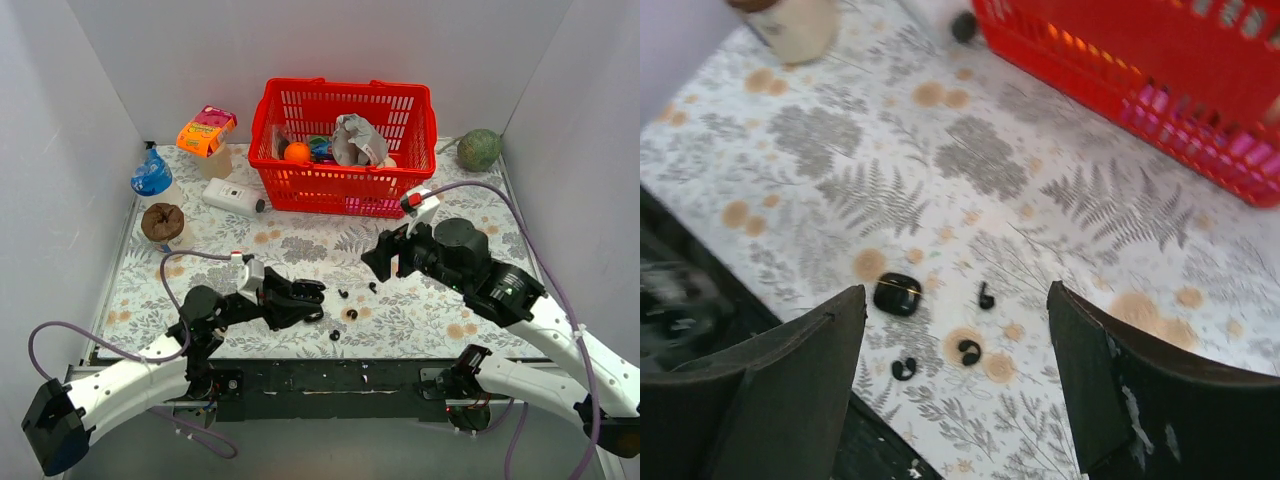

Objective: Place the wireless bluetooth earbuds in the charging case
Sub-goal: Pick up the earbud from the center of the board.

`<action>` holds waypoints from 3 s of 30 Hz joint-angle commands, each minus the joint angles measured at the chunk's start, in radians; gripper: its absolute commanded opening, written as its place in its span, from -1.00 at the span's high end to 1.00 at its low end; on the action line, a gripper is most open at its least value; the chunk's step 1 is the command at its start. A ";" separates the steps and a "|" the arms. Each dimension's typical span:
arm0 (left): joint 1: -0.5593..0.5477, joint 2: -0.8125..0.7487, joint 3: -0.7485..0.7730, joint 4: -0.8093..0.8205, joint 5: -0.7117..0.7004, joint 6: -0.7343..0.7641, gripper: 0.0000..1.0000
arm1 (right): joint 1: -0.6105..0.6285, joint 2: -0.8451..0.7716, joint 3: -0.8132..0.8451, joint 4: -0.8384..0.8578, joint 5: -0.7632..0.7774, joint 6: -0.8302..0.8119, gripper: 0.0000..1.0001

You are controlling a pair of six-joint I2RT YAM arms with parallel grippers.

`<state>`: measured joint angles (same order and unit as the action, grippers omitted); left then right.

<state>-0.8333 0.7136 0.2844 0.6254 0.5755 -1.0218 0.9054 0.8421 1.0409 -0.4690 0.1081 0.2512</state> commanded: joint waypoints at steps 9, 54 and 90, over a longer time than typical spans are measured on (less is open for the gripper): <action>-0.013 -0.195 -0.197 0.184 -0.121 -0.157 1.00 | -0.088 0.179 -0.355 0.124 0.120 0.112 -0.39; -0.104 -0.100 -0.221 0.122 -0.333 -0.230 1.00 | -0.059 0.324 -0.481 0.360 -0.222 0.054 -0.08; -0.115 -0.230 -0.220 -0.027 -0.378 -0.184 1.00 | -0.046 0.440 -0.435 0.380 -0.067 0.189 -0.11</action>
<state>-0.9413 0.4965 0.0479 0.5800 0.2123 -1.2091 0.8730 1.2747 0.5632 -0.1230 0.0418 0.4232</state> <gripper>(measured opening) 0.289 0.561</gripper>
